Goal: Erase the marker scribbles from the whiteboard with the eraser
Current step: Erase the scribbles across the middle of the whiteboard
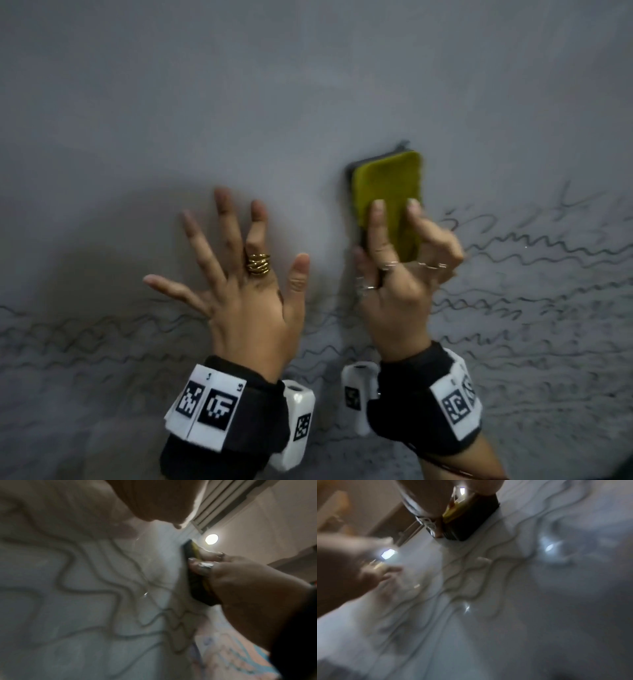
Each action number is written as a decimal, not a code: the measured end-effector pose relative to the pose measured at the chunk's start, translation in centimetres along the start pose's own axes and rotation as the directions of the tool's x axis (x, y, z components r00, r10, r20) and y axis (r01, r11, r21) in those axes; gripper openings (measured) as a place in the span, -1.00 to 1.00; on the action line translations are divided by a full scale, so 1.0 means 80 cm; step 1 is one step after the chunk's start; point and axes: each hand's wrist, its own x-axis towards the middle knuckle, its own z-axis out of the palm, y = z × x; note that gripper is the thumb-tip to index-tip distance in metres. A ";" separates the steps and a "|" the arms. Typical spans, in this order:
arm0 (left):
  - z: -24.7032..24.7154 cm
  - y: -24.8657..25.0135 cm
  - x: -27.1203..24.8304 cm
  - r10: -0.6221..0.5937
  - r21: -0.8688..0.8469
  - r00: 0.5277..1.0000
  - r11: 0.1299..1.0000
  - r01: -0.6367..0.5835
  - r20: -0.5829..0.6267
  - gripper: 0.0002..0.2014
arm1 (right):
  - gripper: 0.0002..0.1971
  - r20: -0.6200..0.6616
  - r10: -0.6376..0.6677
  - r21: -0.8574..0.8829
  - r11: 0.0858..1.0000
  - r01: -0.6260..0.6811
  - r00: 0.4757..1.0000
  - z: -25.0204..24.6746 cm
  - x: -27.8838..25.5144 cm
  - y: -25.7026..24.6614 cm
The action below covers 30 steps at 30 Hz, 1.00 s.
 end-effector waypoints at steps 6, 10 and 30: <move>-0.009 0.066 -0.015 0.165 -0.111 0.986 0.980 -0.163 0.013 -0.40 | -0.57 0.022 -0.045 -0.078 0.996 0.046 0.999 -0.020 0.001 0.030; 0.021 0.093 -0.009 0.229 -0.087 0.966 0.972 -0.219 0.122 -0.40 | -0.58 -0.052 0.085 -0.172 0.981 -0.093 0.995 -0.045 0.010 0.092; 0.045 0.112 -0.010 0.141 0.001 0.990 0.990 -0.141 0.019 -0.38 | -0.47 0.029 0.086 -0.004 0.996 -0.086 0.996 -0.059 0.012 0.113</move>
